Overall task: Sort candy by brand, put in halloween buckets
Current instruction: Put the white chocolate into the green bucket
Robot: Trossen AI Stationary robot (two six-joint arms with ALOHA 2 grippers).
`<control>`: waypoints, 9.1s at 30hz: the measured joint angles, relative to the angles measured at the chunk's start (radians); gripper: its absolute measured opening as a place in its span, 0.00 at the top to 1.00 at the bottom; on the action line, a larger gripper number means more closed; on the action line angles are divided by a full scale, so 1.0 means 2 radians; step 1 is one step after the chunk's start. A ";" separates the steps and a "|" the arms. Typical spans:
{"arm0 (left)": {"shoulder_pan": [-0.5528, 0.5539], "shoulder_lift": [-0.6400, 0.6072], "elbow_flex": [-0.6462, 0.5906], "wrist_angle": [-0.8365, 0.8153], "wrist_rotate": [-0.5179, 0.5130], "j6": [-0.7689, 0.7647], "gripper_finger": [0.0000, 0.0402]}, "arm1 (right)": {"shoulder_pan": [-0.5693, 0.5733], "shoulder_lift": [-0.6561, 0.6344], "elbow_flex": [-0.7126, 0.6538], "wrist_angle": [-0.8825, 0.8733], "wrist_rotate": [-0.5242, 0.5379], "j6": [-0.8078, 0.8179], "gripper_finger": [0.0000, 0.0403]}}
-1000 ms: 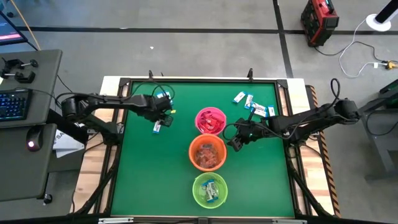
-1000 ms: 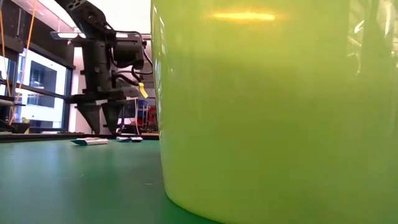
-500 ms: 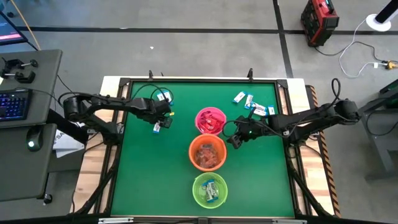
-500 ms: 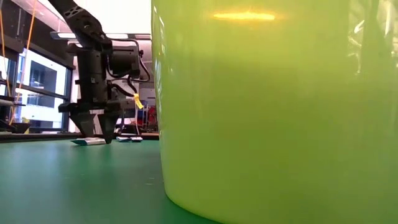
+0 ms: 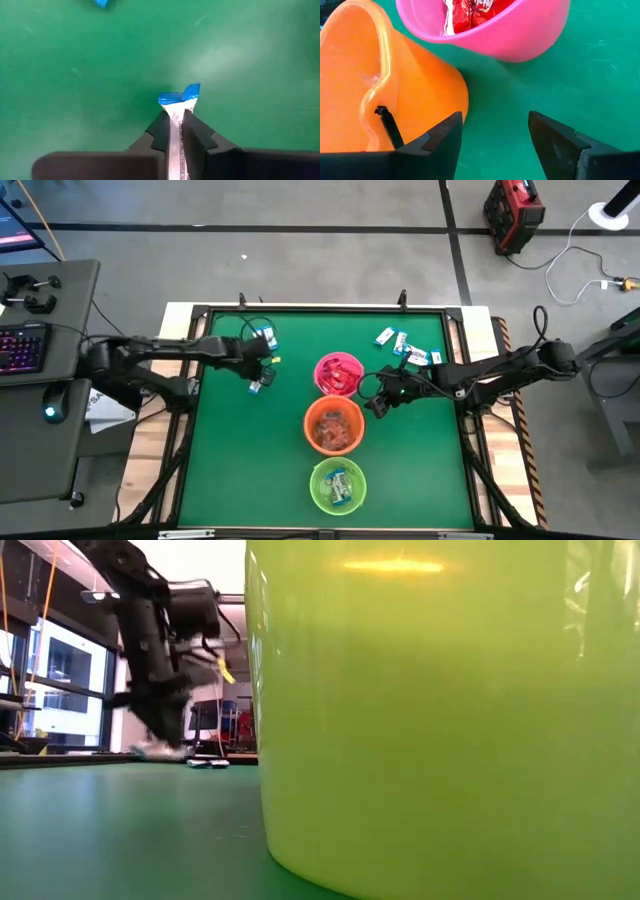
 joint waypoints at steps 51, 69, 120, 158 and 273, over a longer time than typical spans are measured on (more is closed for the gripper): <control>-0.382 0.263 0.388 0.250 0.060 0.120 0.82 | 0.061 -0.231 0.000 0.059 -0.007 -0.044 0.45; -0.280 0.099 0.358 0.057 0.026 0.208 0.49 | -0.006 -0.208 0.000 -0.025 0.099 0.003 0.45; 0.040 -0.023 0.081 0.321 0.251 0.142 0.49 | -0.280 0.236 0.121 -0.394 0.075 -0.428 0.91; -0.023 -0.023 0.081 0.342 0.217 -0.003 0.49 | 0.141 -0.100 0.121 -0.086 -0.023 -0.061 1.00; 0.216 0.178 0.142 -0.027 0.067 0.006 0.94 | 0.089 -0.135 0.045 -0.193 0.041 0.069 0.37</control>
